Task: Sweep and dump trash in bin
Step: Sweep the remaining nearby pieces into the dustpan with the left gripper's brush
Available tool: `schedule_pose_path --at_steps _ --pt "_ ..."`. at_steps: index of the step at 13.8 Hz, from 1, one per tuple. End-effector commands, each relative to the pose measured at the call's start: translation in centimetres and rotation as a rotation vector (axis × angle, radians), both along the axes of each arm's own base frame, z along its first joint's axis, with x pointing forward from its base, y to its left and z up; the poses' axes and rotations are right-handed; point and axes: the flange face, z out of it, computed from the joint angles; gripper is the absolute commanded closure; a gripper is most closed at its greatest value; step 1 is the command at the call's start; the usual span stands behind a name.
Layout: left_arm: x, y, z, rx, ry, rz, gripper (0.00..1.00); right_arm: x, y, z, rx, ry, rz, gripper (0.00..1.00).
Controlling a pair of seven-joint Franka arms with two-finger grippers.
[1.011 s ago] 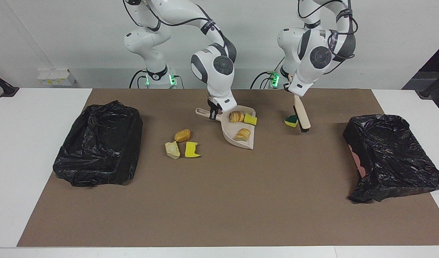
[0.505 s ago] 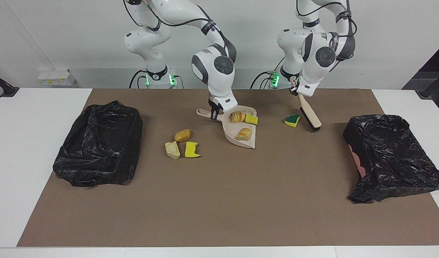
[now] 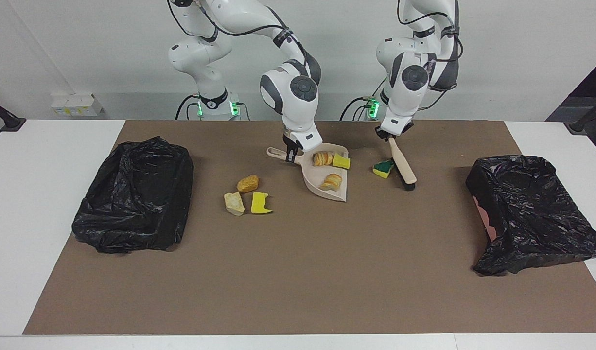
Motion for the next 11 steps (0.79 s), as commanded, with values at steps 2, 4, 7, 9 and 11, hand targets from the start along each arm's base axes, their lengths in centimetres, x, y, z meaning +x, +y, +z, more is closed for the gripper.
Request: schedule_pose_path --at_steps 2,4,7,9,11 --pt "-0.9 -7.3 -0.6 -0.068 -0.074 -0.102 1.00 -0.6 -0.7 -0.1 0.005 0.005 0.029 1.00" --pt "-2.3 -10.9 0.4 -0.066 -0.093 -0.184 1.00 -0.6 -0.7 -0.1 0.005 0.005 0.029 1.00" --pt "-3.7 -13.2 1.2 -0.057 -0.097 -0.243 1.00 -0.6 -0.7 -0.1 0.005 0.005 0.028 1.00" --pt "-3.7 -13.8 1.8 -0.057 -0.098 -0.258 1.00 -0.6 -0.7 -0.1 0.005 0.005 0.028 1.00" --pt "-3.9 -14.7 2.5 -0.067 -0.106 -0.274 1.00 -0.6 -0.7 -0.1 0.005 0.005 0.028 1.00"
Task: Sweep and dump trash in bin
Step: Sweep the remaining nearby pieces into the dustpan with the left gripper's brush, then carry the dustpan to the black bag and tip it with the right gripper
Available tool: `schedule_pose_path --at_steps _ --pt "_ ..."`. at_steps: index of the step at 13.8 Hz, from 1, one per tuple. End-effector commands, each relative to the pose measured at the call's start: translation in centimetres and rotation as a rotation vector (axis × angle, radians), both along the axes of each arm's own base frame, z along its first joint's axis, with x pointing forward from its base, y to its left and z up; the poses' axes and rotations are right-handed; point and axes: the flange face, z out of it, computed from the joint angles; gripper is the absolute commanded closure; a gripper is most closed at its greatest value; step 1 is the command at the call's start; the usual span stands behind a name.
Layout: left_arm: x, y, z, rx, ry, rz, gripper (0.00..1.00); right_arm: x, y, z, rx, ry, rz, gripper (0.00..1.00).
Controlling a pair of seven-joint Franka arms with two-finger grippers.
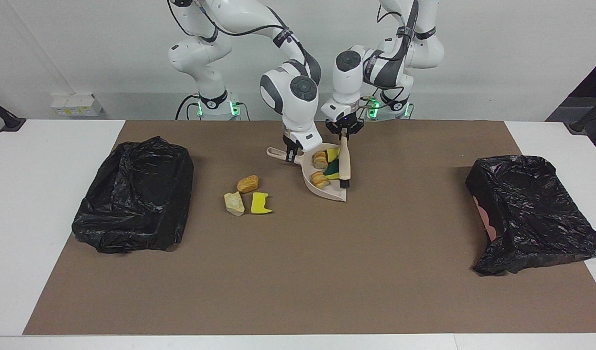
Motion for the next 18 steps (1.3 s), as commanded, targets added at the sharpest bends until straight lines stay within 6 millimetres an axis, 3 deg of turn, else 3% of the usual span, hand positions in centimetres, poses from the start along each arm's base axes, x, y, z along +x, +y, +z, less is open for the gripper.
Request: schedule_pose_path --at_steps 1,4,6,9,11,16,18 --pt "0.5 -0.9 1.5 -0.006 0.033 -0.001 1.00 -0.6 -0.6 -0.1 0.006 0.003 0.028 1.00" --pt "3.3 1.5 3.6 0.009 0.114 0.074 1.00 -0.5 -0.9 -0.3 0.006 0.003 0.025 1.00" --pt "3.6 1.8 5.0 0.030 0.153 0.082 1.00 -0.5 -0.9 -0.4 0.007 0.004 0.024 1.00" --pt "5.5 3.7 7.9 0.012 0.175 0.117 1.00 -0.3 -1.1 -0.4 0.004 0.007 0.016 1.00" --pt "5.6 3.9 8.6 0.022 0.192 0.126 1.00 0.8 -2.0 1.2 0.021 -0.016 -0.008 1.00" --pt "4.6 4.3 7.9 0.030 0.177 0.141 1.00 3.8 -11.8 10.8 0.063 -0.072 -0.122 1.00" --pt "2.8 4.0 7.8 -0.014 0.166 0.156 1.00 4.9 -17.3 14.4 0.063 -0.063 -0.176 1.00"
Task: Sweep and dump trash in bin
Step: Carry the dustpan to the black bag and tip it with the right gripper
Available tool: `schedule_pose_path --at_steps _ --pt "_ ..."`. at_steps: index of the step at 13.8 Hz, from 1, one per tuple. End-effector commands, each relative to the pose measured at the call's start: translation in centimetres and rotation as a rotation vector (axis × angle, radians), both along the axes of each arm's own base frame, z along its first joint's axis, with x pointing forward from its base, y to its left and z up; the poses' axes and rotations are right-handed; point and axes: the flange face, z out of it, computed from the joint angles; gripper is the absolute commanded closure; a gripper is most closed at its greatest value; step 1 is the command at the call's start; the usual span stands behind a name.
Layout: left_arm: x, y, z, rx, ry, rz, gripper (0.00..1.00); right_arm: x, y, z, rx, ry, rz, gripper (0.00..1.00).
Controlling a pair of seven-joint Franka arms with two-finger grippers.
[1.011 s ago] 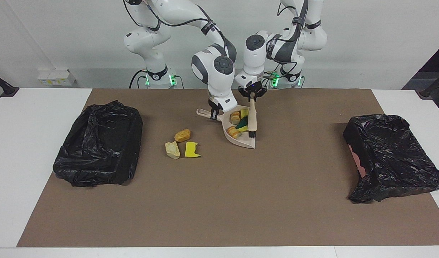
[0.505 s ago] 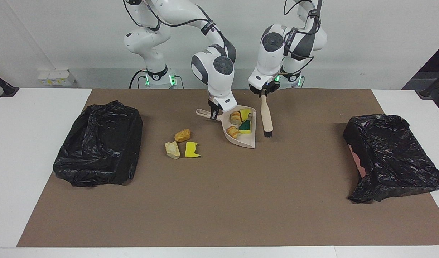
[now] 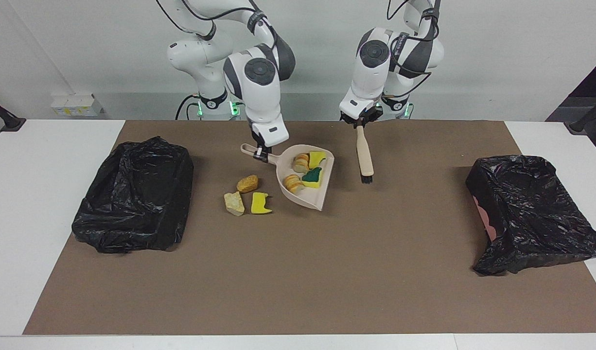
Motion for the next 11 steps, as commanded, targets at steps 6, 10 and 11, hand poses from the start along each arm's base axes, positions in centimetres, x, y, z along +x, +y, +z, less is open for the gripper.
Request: schedule_pose_path --at_steps 6,10,11 --pt "-12.6 -5.1 -4.1 -0.049 -0.091 -0.004 1.00 1.4 -26.5 8.3 -0.099 0.017 -0.028 1.00" --pt "-17.1 -6.0 -7.2 -0.065 -0.121 0.016 1.00 0.6 -37.4 9.1 -0.285 -0.006 0.040 1.00" --pt "-17.3 -6.1 -7.3 -0.069 -0.120 0.029 1.00 0.6 -38.8 9.3 -0.332 -0.023 0.060 1.00"
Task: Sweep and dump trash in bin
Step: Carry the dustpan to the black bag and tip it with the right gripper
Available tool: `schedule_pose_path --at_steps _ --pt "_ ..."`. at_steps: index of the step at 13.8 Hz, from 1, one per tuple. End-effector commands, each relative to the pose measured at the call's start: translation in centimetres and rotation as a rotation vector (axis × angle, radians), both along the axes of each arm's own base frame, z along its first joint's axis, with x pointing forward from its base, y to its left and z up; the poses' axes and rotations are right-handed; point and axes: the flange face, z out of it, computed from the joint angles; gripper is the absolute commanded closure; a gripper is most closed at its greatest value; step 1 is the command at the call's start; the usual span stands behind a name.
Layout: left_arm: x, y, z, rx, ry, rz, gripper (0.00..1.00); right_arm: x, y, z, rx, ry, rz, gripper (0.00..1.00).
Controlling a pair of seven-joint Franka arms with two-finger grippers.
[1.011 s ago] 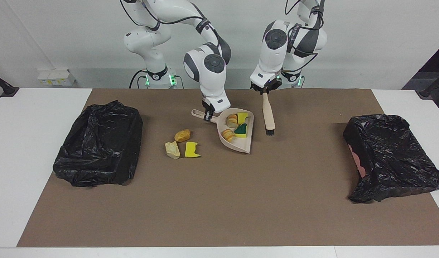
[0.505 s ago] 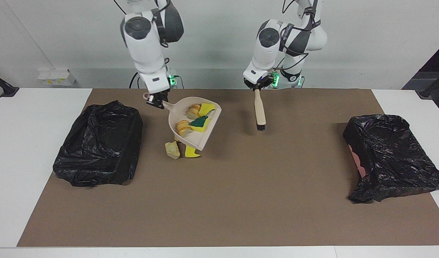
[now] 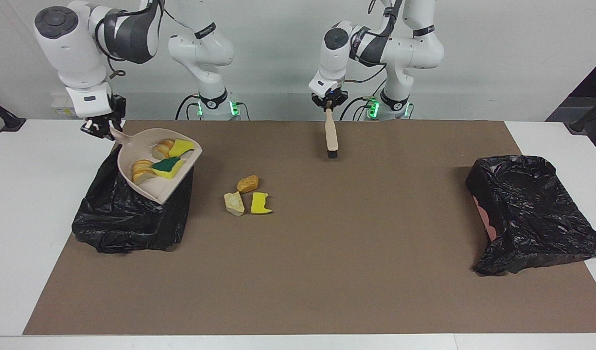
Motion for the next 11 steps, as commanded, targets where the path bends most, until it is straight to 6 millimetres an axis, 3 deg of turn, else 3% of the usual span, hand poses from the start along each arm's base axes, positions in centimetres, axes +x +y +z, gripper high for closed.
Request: schedule_pose_path --at_steps 1,4,8,9,11 --pt "-0.6 0.7 -0.5 -0.028 -0.042 0.043 1.00 0.2 -2.4 0.8 -0.117 -0.005 0.073 1.00" --pt "-1.0 0.4 -1.4 -0.061 -0.041 0.090 1.00 0.3 -2.1 -1.0 -0.265 0.069 0.173 1.00" --pt "-0.9 0.3 -2.4 -0.075 0.000 0.106 0.99 1.6 3.4 -1.0 -0.423 0.126 0.381 1.00" --pt "-0.9 0.3 -2.5 -0.074 0.006 0.103 0.92 1.8 4.0 -1.8 -0.451 0.143 0.413 1.00" --pt "-0.7 0.4 -2.6 -0.070 0.013 0.099 0.60 1.8 4.4 -1.8 -0.491 0.160 0.444 1.00"
